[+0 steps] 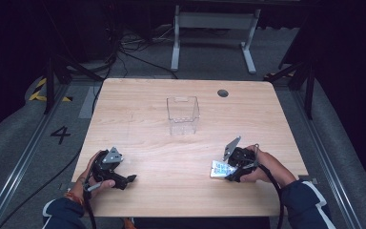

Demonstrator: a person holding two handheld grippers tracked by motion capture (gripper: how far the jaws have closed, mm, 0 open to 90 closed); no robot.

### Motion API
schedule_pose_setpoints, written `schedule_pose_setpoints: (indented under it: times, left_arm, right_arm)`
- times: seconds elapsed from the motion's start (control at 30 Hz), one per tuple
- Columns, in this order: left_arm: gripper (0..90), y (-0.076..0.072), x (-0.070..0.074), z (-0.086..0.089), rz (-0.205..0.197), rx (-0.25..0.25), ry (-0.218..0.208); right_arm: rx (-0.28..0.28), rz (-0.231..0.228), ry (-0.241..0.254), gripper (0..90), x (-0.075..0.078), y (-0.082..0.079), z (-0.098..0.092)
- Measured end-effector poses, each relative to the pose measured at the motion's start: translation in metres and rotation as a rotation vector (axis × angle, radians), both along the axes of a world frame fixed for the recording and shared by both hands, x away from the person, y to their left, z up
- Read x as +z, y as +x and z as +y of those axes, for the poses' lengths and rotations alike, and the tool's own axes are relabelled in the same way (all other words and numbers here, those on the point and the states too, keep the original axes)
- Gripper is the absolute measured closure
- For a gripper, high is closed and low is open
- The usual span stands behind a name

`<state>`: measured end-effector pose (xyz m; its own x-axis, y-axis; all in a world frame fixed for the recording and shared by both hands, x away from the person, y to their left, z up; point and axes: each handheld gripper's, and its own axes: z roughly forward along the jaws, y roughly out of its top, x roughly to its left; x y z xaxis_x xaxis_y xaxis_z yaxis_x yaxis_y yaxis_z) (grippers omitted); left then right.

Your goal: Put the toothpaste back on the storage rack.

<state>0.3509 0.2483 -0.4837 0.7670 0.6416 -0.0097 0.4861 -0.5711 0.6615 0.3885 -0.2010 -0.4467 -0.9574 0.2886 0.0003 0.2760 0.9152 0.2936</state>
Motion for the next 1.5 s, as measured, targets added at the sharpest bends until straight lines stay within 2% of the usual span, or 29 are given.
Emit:
schedule_pose_setpoints:
  times: [0.13,0.27,0.83,0.93,1.2,1.27,1.5]
  left_arm:
    - [0.0,0.0,0.0,0.0,-0.003,-0.002,0.003]
    - [0.0,0.0,0.0,0.0,-0.003,-0.002,0.003]
    - [0.0,0.0,0.0,0.0,-0.003,-0.002,0.003]
    - [0.0,0.0,0.0,0.0,-0.003,-0.001,0.003]
    - [0.0,0.0,0.0,0.0,-0.003,-0.002,0.003]
    - [0.0,0.0,0.0,0.0,-0.001,0.0,0.003]
    - [0.0,0.0,0.0,0.0,-0.001,0.0,0.003]
  right_arm:
    - [0.002,-0.022,0.014,50.0,0.0,-0.002,-0.002]
    - [-0.001,-0.02,0.032,54.6,0.003,-0.003,-0.004]
    - [0.009,-0.028,0.119,60.2,0.011,-0.007,-0.016]
    - [0.005,-0.017,0.145,60.2,0.013,-0.008,-0.018]
    - [-0.019,-0.026,0.193,60.7,0.017,-0.007,-0.025]
    - [-0.032,-0.022,0.228,61.0,0.018,-0.006,-0.029]
    - [-0.051,-0.024,0.289,62.0,0.023,-0.009,-0.032]
